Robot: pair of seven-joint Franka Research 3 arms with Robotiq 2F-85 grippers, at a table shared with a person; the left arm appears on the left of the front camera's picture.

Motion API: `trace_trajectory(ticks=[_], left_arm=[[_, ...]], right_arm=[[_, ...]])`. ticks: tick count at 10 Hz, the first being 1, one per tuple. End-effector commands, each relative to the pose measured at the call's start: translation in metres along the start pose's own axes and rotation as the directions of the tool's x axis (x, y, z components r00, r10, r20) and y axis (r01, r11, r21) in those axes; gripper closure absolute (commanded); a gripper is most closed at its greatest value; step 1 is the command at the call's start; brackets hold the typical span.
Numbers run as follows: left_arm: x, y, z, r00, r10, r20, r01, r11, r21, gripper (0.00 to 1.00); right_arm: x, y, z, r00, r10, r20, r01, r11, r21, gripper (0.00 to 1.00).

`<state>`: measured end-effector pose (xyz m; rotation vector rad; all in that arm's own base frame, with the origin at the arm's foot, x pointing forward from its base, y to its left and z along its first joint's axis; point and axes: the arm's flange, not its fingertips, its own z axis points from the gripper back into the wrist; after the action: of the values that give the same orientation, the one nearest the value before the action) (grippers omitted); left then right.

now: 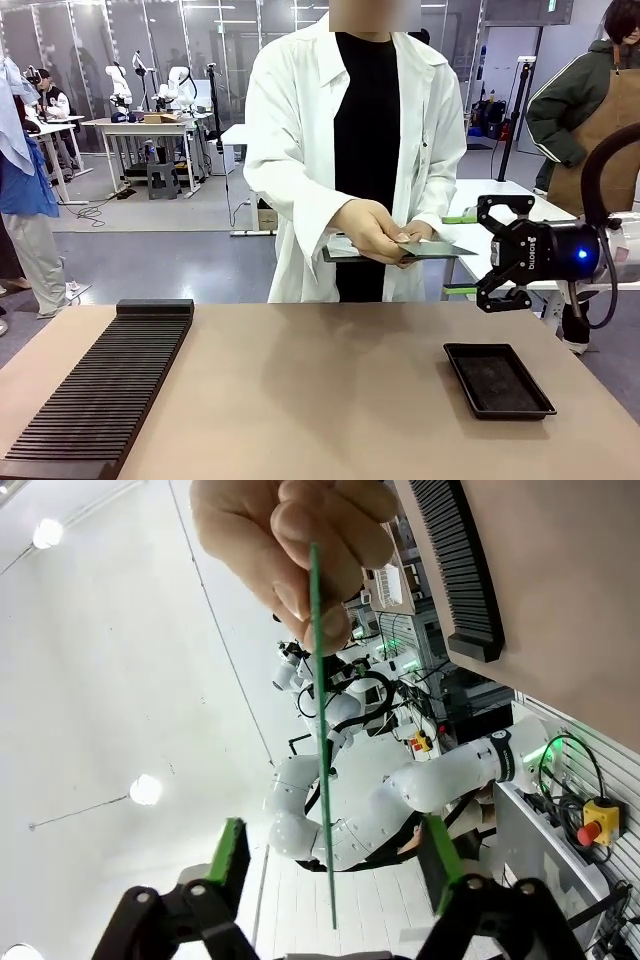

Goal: Inspect the PCB.
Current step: Pick up the Blank PCB that the human is holding.

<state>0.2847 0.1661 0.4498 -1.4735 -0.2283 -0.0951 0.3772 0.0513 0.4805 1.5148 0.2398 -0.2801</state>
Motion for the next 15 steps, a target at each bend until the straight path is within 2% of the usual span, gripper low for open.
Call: trace_trajectory(ticks=[1,2,4,5,6,15], left_arm=[[-0.0031,-0.0034,-0.0001,1.000,0.006,-0.008,-0.006,1.000,0.006,0.00],[-0.0031,-0.0034,-0.0001,1.000,0.006,-0.008,-0.006,1.000,0.006,0.00],[-0.0031,-0.0034,-0.0001,1.000,0.006,-0.008,-0.006,1.000,0.006,0.00],[-0.0031,-0.0034,-0.0001,1.000,0.006,-0.008,-0.006,1.000,0.006,0.00],[-0.0031,-0.0034,-0.0001,1.000,0.006,-0.008,-0.006,1.000,0.006,0.00],[-0.0031,-0.0034,-0.0001,1.000,0.006,-0.008,-0.006,1.000,0.006,0.00]], right_arm=[[-0.0030,0.0028,-0.0043,1.000,-0.004,0.015,0.003,1.000,0.029,0.75],[-0.0033,0.0024,-0.0041,1.000,0.000,0.014,0.000,1.000,0.025,1.00],[-0.0023,0.0013,-0.0031,1.000,0.001,0.018,-0.002,1.000,0.027,1.00],[-0.0022,0.0013,-0.0028,1.000,0.006,0.017,-0.006,1.000,0.031,0.97],[-0.0024,0.0012,-0.0028,1.000,0.009,0.014,-0.010,1.000,0.029,1.00],[0.0004,0.0014,0.0005,1.000,0.003,0.004,-0.003,1.000,0.013,1.00]])
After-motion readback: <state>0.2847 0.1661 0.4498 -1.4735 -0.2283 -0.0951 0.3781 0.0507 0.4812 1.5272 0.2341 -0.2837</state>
